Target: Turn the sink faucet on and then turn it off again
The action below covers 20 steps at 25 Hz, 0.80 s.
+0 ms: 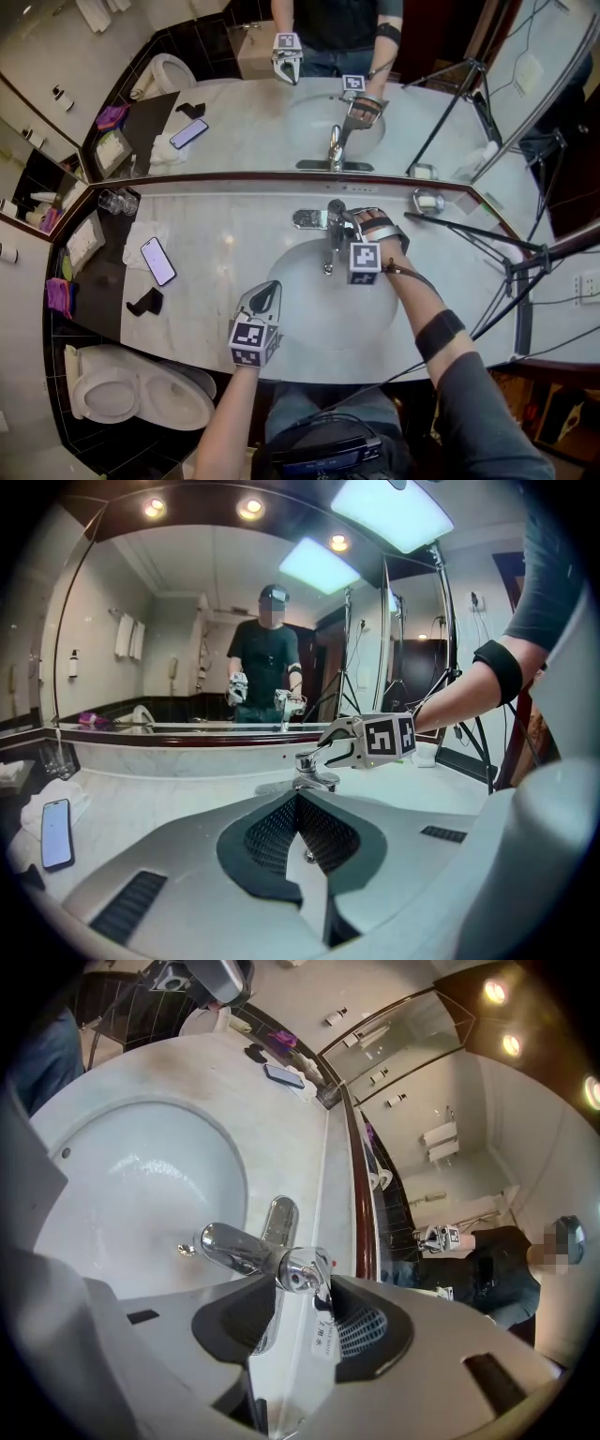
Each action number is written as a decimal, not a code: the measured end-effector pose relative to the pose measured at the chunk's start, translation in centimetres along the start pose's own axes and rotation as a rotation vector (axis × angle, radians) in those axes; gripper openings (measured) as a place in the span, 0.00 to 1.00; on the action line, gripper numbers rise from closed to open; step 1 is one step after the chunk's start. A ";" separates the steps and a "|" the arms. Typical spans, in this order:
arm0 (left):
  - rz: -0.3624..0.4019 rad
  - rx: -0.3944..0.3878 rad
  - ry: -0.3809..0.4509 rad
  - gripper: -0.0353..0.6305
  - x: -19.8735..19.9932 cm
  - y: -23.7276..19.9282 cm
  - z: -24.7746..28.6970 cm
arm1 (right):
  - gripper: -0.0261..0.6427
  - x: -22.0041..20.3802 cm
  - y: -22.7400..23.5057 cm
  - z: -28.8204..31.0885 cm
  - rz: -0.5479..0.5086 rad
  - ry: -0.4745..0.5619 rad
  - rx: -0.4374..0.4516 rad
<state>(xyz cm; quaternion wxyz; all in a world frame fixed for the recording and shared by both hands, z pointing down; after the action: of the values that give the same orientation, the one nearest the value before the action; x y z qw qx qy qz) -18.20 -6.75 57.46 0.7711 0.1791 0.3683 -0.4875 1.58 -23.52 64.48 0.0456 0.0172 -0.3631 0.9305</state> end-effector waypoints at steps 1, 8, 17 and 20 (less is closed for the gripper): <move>0.000 0.001 -0.001 0.06 0.0 0.0 0.0 | 0.30 0.0 0.1 -0.1 0.002 -0.001 -0.003; 0.002 -0.017 -0.003 0.06 -0.1 0.5 0.2 | 0.28 0.0 0.1 -0.1 0.034 0.003 -0.012; -0.013 -0.011 -0.012 0.06 -0.5 0.5 0.4 | 0.25 -0.1 -0.1 -0.1 0.033 -0.012 -0.031; -0.016 -0.009 -0.009 0.06 -0.6 0.3 0.5 | 0.25 0.0 -0.4 -0.2 0.046 -0.006 -0.032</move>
<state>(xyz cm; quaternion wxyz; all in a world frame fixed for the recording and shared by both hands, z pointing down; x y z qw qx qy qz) -17.85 -6.54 58.22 0.7697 0.1707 0.3683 -0.4927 1.61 -23.05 64.60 0.0234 0.0106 -0.3783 0.9253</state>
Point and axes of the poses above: the fingertips, and each gripper's own axes: z forward along the fingers, y to its right, x out of its top, the point moved 5 cm from there along -z, backward along the fingers, and after that the axes turned 13 degrees about -y, right-handed, at the moved point
